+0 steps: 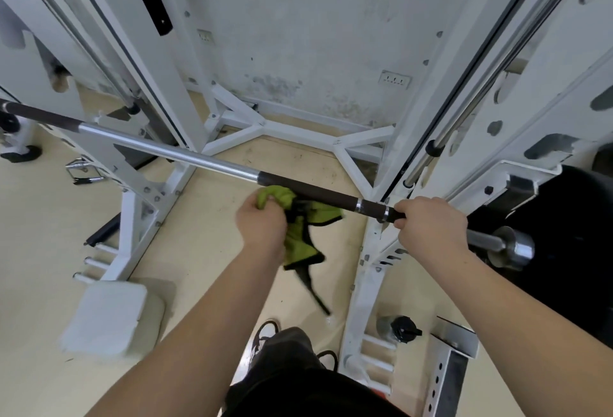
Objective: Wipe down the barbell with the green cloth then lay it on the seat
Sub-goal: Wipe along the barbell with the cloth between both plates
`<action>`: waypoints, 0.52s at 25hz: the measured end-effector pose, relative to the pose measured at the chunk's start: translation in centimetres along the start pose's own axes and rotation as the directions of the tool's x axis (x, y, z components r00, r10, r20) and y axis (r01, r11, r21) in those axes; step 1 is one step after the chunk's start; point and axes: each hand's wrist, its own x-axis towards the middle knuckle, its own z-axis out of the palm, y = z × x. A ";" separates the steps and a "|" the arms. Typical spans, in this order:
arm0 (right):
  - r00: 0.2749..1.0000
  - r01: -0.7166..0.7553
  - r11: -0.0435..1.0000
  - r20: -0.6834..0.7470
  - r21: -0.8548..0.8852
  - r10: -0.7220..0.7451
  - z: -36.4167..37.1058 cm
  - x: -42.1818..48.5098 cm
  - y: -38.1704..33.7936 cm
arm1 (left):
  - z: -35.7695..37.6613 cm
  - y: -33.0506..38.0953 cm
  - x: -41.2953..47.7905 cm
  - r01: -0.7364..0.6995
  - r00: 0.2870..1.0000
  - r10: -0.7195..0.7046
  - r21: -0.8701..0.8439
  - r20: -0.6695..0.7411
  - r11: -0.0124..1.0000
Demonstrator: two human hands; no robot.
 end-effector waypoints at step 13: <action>0.998 -0.050 0.931 -0.005 0.362 0.055 0.1 -1.5 1.9 | 6.5 -2.8 -6.9 0.298 0.939 -0.283 -0.048 0.195 0.953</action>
